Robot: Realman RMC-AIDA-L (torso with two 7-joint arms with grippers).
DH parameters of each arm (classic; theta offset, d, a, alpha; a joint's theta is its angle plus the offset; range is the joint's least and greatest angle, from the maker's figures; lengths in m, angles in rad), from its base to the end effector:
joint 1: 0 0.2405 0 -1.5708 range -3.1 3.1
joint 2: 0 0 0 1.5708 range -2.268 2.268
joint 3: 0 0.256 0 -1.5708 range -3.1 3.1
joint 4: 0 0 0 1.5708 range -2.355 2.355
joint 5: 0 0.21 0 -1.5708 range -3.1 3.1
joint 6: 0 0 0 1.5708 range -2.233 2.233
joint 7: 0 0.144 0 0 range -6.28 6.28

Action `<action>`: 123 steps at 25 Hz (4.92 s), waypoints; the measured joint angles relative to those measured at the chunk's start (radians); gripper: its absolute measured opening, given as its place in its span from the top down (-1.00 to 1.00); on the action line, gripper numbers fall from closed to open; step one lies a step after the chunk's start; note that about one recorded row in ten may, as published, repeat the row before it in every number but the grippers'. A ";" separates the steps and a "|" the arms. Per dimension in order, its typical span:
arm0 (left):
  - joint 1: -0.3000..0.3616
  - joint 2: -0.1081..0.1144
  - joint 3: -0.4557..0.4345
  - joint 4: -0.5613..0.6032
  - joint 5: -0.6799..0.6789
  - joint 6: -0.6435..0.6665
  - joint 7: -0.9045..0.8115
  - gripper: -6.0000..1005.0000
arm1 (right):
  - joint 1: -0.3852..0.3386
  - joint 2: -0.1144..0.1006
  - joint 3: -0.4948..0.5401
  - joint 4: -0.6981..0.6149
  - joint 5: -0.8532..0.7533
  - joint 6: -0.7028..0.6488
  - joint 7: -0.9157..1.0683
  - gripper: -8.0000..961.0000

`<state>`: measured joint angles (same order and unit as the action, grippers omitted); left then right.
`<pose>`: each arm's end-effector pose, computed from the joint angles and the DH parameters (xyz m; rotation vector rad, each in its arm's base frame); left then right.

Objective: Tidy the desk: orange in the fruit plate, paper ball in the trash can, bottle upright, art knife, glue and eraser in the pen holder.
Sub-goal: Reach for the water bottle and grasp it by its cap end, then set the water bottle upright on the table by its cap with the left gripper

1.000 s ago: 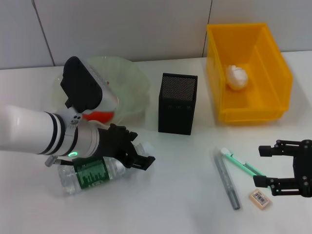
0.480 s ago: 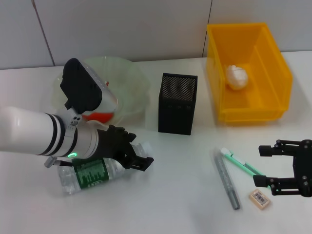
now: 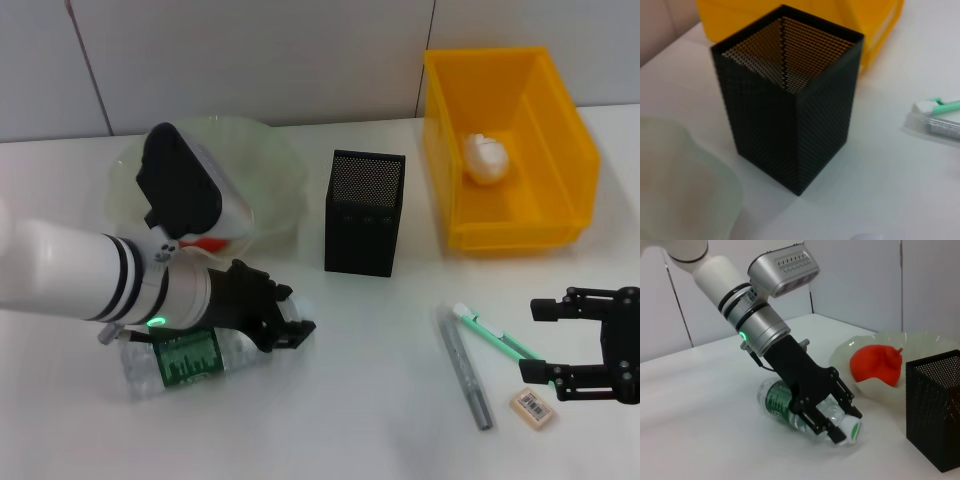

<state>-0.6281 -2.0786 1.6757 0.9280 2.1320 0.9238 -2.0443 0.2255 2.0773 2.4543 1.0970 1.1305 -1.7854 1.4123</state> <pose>-0.1836 0.3677 -0.0972 -2.7994 -0.4160 0.1260 0.3028 0.2565 0.0695 -2.7012 0.5223 0.4966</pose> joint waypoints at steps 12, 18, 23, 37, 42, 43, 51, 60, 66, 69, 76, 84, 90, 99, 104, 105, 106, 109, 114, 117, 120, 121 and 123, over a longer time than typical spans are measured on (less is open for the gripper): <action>-0.004 0.000 0.021 0.006 0.001 -0.019 -0.008 -0.06 | 0.000 0.001 0.000 0.000 0.000 -0.002 0.001 -0.60; -0.008 0.001 0.019 0.006 0.001 -0.016 -0.008 0.00 | 0.001 0.001 0.000 0.000 0.000 -0.003 0.001 -0.60; -0.009 0.002 0.019 0.007 0.001 -0.016 -0.008 0.09 | 0.002 0.001 0.000 0.000 0.003 -0.003 0.001 -0.60; 0.012 0.007 0.016 0.057 0.002 -0.016 -0.008 0.10 | 0.000 0.001 0.009 0.000 0.010 -0.004 0.000 -0.60; 0.037 0.009 0.016 0.098 0.002 -0.018 -0.008 0.10 | 0.000 0.001 0.011 0.003 0.010 -0.004 0.000 -0.60; 0.043 0.009 0.016 0.108 0.002 -0.017 -0.008 0.10 | 0.000 0.001 0.014 0.003 0.010 -0.005 0.001 -0.60; 0.105 0.011 0.014 0.206 0.002 -0.015 -0.008 0.10 | 0.000 0.001 0.022 0.004 0.010 -0.006 0.001 -0.60; 0.172 0.010 -0.008 0.303 0.002 0.001 -0.008 0.11 | -0.002 0.002 0.023 0.004 0.009 -0.006 0.001 -0.60; 0.186 0.010 -0.008 0.325 0.000 0.001 -0.008 0.11 | -0.003 0.003 0.023 0.006 0.009 -0.006 0.002 -0.60; 0.232 0.009 -0.018 0.394 -0.006 0.001 -0.008 0.11 | -0.003 0.003 0.023 0.006 0.010 -0.006 0.002 -0.60; 0.238 0.008 -0.032 0.408 -0.009 0.002 -0.008 0.11 | -0.002 0.003 0.023 0.006 0.012 -0.006 0.004 -0.60; 0.237 0.008 -0.037 0.412 -0.012 -0.002 -0.008 0.11 | 0.002 0.003 0.023 0.004 0.012 -0.005 0.010 -0.60; 0.233 0.009 -0.042 0.413 -0.025 -0.005 -0.008 0.11 | 0.007 0.003 0.023 0.001 0.012 -0.002 0.010 -0.60; 0.231 0.006 -0.052 0.416 -0.055 -0.012 0.001 0.11 | 0.008 0.003 0.023 0.000 0.012 0.001 0.010 -0.60; 0.236 0.007 -0.062 0.418 -0.067 -0.014 0.005 0.11 | 0.008 0.003 0.023 0.000 0.012 0.002 0.011 -0.60; 0.237 0.007 -0.062 0.418 -0.067 -0.014 0.005 0.11 | 0.008 0.003 0.023 0.000 0.012 0.003 0.011 -0.60; 0.237 0.007 -0.062 0.418 -0.067 -0.014 0.005 0.11 | 0.008 0.003 0.023 0.000 0.012 0.003 0.011 -0.60; 0.238 0.008 -0.063 0.422 -0.071 -0.014 0.005 0.11 | 0.009 0.003 0.019 -0.001 0.012 0.003 0.011 -0.60; 0.239 0.009 -0.072 0.425 -0.089 -0.014 0.007 0.11 | 0.010 0.003 0.018 -0.002 0.012 0.003 0.011 -0.60; 0.240 0.008 -0.078 0.425 -0.091 -0.015 0.007 0.11 | 0.011 0.003 0.020 0.000 0.010 0.003 0.011 -0.60; 0.241 0.008 -0.080 0.425 -0.101 -0.019 0.011 0.11 | 0.011 0.003 0.021 0.000 0.009 0.003 0.011 -0.60; 0.242 0.008 -0.080 0.425 -0.107 -0.021 0.014 0.12 | 0.011 0.003 0.021 0.000 0.009 0.003 0.011 -0.60; 0.248 0.008 -0.084 0.425 -0.137 -0.025 0.037 0.12 | 0.011 0.003 0.020 0.000 0.008 0.003 0.011 -0.60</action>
<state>-0.3797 -2.0709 1.5918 1.3533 1.9953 0.8993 -2.0076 0.2362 2.0801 2.4748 1.0967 1.1380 -1.7824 1.4235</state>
